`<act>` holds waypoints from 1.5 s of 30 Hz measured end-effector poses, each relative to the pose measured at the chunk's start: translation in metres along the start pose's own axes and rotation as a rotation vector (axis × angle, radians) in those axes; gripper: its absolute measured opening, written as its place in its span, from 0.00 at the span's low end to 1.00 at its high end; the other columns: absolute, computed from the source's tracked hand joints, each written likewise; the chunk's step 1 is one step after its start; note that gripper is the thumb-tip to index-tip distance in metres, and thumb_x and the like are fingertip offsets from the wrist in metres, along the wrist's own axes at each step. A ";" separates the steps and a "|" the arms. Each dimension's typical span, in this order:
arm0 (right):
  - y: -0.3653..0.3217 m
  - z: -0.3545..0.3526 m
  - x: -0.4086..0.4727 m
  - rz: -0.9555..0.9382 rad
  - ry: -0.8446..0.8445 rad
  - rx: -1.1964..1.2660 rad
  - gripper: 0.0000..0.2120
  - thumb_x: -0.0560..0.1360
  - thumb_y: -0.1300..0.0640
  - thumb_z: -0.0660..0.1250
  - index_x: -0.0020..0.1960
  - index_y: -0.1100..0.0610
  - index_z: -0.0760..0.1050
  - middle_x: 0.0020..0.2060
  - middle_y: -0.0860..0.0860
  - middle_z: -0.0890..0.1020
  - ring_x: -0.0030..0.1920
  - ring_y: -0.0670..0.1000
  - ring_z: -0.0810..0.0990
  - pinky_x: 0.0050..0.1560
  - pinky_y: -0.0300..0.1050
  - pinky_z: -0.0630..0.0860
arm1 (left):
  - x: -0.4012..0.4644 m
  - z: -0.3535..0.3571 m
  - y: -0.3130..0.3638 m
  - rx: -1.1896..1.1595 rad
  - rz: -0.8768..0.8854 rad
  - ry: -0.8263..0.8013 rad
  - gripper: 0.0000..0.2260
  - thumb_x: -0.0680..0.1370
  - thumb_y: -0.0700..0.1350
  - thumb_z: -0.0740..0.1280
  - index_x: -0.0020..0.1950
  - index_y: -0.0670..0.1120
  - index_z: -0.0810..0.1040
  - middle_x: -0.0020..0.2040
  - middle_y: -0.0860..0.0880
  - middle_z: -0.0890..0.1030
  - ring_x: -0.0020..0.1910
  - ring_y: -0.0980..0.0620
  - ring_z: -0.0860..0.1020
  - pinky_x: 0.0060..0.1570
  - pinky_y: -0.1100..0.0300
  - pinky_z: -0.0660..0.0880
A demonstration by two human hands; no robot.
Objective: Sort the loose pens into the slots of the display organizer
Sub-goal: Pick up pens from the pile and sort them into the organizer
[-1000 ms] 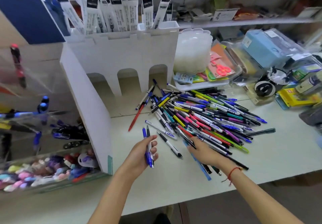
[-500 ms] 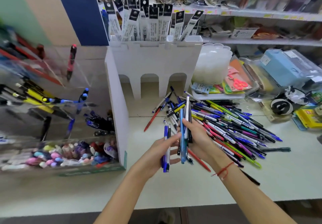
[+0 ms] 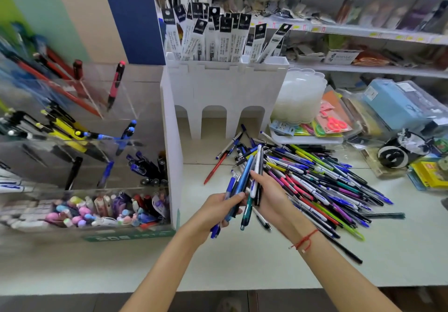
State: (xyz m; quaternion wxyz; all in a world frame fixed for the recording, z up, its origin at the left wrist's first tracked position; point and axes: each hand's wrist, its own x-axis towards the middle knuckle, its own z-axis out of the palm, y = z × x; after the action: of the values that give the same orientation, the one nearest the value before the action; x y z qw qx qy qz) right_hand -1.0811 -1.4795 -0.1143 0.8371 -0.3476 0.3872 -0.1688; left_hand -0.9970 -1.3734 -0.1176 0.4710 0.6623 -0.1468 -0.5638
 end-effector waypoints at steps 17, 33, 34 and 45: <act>-0.015 0.077 -0.067 -0.362 0.069 -0.585 0.14 0.74 0.49 0.67 0.38 0.57 0.69 0.25 0.48 0.65 0.22 0.45 0.61 0.21 0.33 0.60 | -0.101 -0.105 0.019 0.199 0.319 0.096 0.06 0.77 0.49 0.68 0.42 0.48 0.78 0.29 0.54 0.79 0.24 0.59 0.71 0.26 0.70 0.65; 0.033 0.225 -0.075 -0.460 -0.061 -0.873 0.04 0.75 0.58 0.70 0.44 0.59 0.82 0.22 0.42 0.73 0.23 0.40 0.67 0.26 0.28 0.63 | -0.175 -0.263 0.005 0.274 0.441 0.014 0.08 0.75 0.49 0.69 0.47 0.45 0.79 0.35 0.52 0.81 0.34 0.52 0.75 0.36 0.66 0.72; 0.036 0.229 -0.075 -0.480 -0.052 -0.851 0.03 0.74 0.59 0.71 0.44 0.59 0.82 0.22 0.42 0.72 0.23 0.40 0.67 0.26 0.29 0.63 | -0.177 -0.266 0.004 0.265 0.447 -0.006 0.06 0.76 0.47 0.68 0.47 0.44 0.78 0.35 0.51 0.81 0.32 0.52 0.74 0.35 0.66 0.72; 0.009 0.265 -0.079 -0.750 0.035 -0.841 0.03 0.75 0.61 0.69 0.44 0.60 0.80 0.33 0.51 0.82 0.25 0.37 0.75 0.29 0.26 0.68 | -0.192 -0.318 -0.003 -0.196 0.315 0.234 0.11 0.80 0.45 0.61 0.41 0.40 0.74 0.28 0.46 0.74 0.24 0.54 0.73 0.21 0.64 0.71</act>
State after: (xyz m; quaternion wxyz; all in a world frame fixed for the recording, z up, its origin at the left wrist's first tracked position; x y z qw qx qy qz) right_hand -0.9289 -1.3107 0.0428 0.5026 -0.7623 0.2849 -0.2918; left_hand -0.7782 -1.0863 -0.0285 0.6293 0.6433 -0.1373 -0.4140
